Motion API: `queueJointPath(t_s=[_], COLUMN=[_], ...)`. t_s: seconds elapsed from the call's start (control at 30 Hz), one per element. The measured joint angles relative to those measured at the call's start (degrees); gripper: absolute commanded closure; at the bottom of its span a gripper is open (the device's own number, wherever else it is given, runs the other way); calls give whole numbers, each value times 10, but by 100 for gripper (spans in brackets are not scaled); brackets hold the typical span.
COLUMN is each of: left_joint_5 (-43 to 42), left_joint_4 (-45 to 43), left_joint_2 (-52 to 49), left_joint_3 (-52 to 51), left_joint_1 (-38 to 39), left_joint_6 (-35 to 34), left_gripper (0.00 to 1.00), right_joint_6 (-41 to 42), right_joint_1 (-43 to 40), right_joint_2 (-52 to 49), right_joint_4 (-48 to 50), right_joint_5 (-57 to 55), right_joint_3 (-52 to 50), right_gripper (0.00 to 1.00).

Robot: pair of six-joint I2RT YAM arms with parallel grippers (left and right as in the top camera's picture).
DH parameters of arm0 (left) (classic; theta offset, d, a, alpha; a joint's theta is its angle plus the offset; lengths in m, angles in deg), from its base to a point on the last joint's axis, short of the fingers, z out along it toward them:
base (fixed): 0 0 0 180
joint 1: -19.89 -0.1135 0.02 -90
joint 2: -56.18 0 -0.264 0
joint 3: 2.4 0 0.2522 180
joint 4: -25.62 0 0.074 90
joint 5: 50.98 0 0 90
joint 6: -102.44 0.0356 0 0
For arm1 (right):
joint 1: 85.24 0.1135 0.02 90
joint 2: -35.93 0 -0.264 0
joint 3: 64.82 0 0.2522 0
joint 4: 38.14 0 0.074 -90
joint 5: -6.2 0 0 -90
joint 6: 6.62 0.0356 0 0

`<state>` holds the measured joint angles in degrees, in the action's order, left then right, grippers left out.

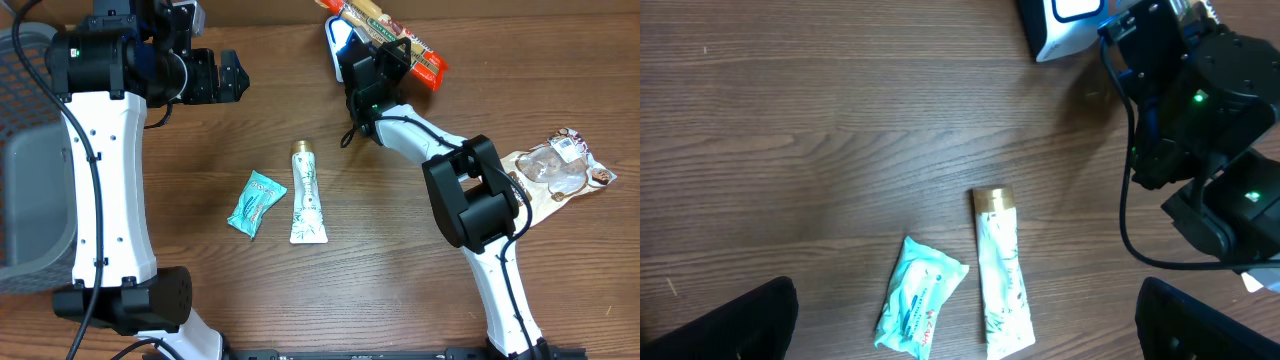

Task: Scan the item barcode
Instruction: 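Lift the spaghetti package and hold it against the white scanner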

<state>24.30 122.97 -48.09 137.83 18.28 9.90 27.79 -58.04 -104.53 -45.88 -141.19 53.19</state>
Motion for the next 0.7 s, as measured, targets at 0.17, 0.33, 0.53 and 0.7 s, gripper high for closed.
queueJointPath(t_s=[0.17, 0.33, 0.53, 0.7], left_joint_5=[0, 0, 0, 0], left_joint_4=[0, 0, 0, 0], left_joint_2=[0, 0, 0, 0], left_joint_3=[0, 0, 0, 0], left_joint_1=[0, 0, 0, 0], left_joint_6=[0, 0, 0, 0], left_gripper=[1, 1, 1, 0], right_joint_6=[-2, -2, -2, 0], right_joint_1=[0, 0, 1, 10], right_joint_2=[-7, -10, -12, -8], right_joint_4=[4, 4, 4, -19], right_joint_5=[0, 0, -9, -33], right_joint_3=[0, 0, 0, 0], right_gripper=[96, 96, 97, 97])
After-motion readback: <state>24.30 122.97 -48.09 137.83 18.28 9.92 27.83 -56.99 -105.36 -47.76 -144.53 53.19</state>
